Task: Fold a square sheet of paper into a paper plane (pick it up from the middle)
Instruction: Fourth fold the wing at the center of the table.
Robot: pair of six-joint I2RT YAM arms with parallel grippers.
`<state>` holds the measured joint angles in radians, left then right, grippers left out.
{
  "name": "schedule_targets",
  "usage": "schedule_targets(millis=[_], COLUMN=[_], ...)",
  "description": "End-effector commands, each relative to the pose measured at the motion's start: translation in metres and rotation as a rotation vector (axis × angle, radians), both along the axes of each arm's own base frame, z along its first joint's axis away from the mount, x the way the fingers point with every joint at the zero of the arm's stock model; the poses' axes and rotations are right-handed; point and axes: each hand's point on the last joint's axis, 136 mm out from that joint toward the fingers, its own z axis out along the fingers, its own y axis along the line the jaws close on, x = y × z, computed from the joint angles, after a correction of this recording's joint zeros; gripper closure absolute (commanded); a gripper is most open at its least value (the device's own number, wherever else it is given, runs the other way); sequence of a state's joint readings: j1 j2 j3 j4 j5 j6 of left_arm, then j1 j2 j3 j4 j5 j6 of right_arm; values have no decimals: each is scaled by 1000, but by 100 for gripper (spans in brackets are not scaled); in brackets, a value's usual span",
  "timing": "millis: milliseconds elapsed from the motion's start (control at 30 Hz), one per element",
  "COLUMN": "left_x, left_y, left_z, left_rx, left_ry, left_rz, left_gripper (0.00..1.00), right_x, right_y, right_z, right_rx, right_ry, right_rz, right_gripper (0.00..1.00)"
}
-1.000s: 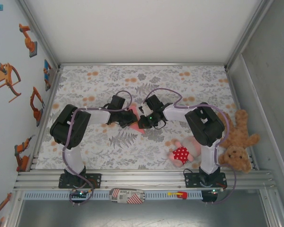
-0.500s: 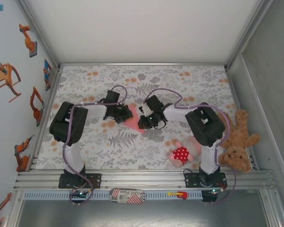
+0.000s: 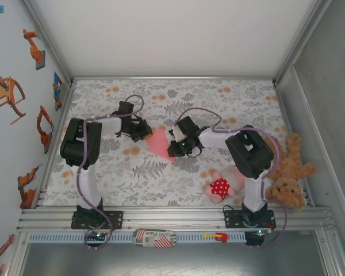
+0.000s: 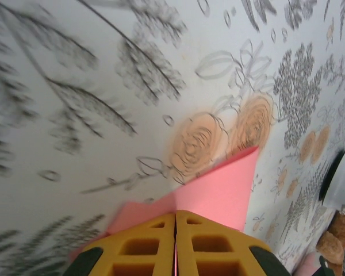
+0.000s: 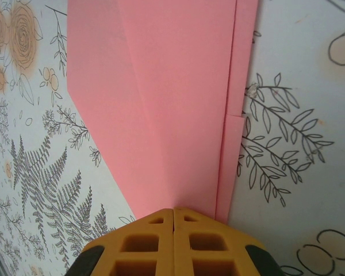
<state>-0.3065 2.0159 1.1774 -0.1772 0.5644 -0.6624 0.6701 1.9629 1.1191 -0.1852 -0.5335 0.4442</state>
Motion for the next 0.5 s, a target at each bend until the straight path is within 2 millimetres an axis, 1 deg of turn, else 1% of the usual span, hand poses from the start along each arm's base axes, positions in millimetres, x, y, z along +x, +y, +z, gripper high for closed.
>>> schedule_targets(millis=[0,167,267,367,433,467], left_x=[15,34,44,48,44,41], left_y=[58,68,69,68,68,67], left_z=[-33,-15,6,37,60,69], left_rx=[190,195,189,167,142,133], left_ry=[9,-25,-65,-114,-151,-166], left_rz=[95,108,113,136,163,174], left_gripper=[90,89,89,88,84,81], right_x=[-41,-33,-20,0,15,21], right_y=[-54,-38,-22,6,22,25], right_z=[-51,-38,-20,25,63,76], right_rx=[-255,-172,-88,74,190,221], right_ry=[156,143,106,42,-25,-55], right_rz=[-30,-47,-61,-82,-101,-110], right_gripper=[100,100,100,100,95,92])
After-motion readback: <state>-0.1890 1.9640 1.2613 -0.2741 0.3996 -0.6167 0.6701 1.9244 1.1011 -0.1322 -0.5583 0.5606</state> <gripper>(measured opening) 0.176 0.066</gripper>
